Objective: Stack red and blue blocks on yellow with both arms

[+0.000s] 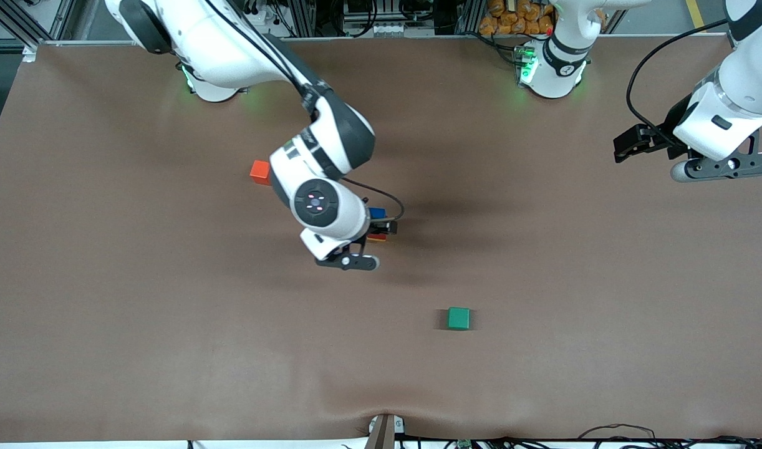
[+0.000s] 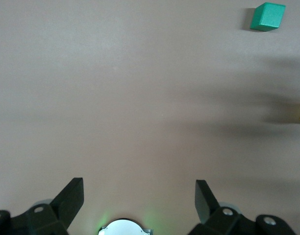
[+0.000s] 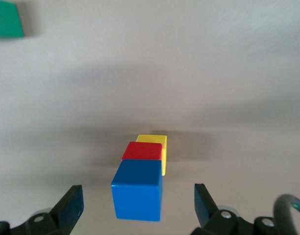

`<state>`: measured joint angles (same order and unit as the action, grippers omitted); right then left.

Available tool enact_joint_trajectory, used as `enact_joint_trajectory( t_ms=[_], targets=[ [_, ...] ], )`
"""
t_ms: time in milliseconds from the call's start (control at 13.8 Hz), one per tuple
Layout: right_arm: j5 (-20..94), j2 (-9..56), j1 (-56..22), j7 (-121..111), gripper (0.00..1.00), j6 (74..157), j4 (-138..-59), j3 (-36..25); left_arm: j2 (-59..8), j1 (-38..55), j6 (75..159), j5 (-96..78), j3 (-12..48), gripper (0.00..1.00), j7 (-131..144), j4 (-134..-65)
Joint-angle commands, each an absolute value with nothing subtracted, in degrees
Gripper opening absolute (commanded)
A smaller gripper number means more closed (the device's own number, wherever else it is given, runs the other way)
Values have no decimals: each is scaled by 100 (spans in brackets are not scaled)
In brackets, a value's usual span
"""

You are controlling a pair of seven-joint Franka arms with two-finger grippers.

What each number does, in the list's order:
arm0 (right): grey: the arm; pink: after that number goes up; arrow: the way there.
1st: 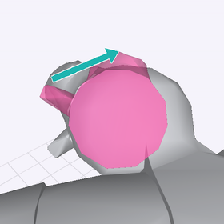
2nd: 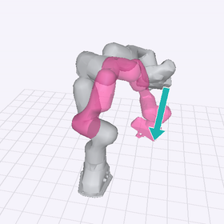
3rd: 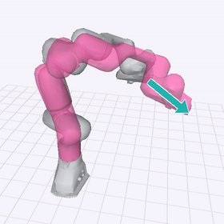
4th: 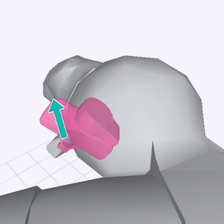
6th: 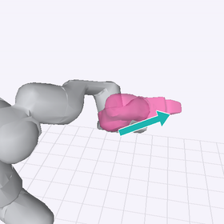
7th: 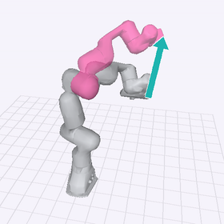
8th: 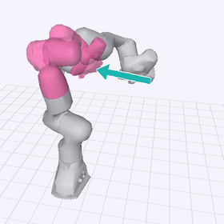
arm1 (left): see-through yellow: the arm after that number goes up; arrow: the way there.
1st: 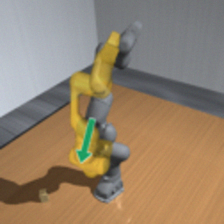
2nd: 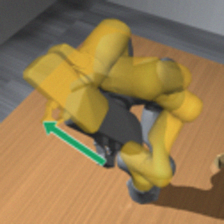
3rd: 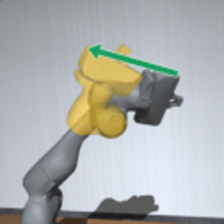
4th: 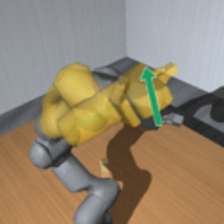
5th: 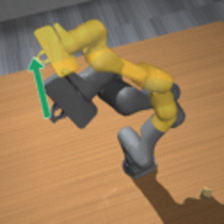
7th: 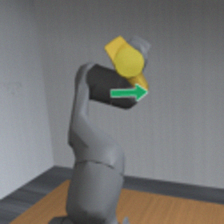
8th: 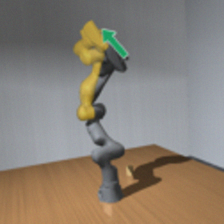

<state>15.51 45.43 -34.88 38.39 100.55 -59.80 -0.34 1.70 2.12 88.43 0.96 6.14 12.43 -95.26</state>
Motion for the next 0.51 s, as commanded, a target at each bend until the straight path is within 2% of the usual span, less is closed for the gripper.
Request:
enact_joint_trajectory(
  t_ms=[0, 436],
  targets=[
    [1635, 4334, -3157, 3894, 100, 9503, -5696, 18, 202, 211, 8912, 70, 624, 100, 1204, -9580],
    [1670, 3587, -2269, 3867, 100, 8527, -5695, 44, 193, 220, 8947, 79, 624, 100, 1213, -9615]
  ],
)
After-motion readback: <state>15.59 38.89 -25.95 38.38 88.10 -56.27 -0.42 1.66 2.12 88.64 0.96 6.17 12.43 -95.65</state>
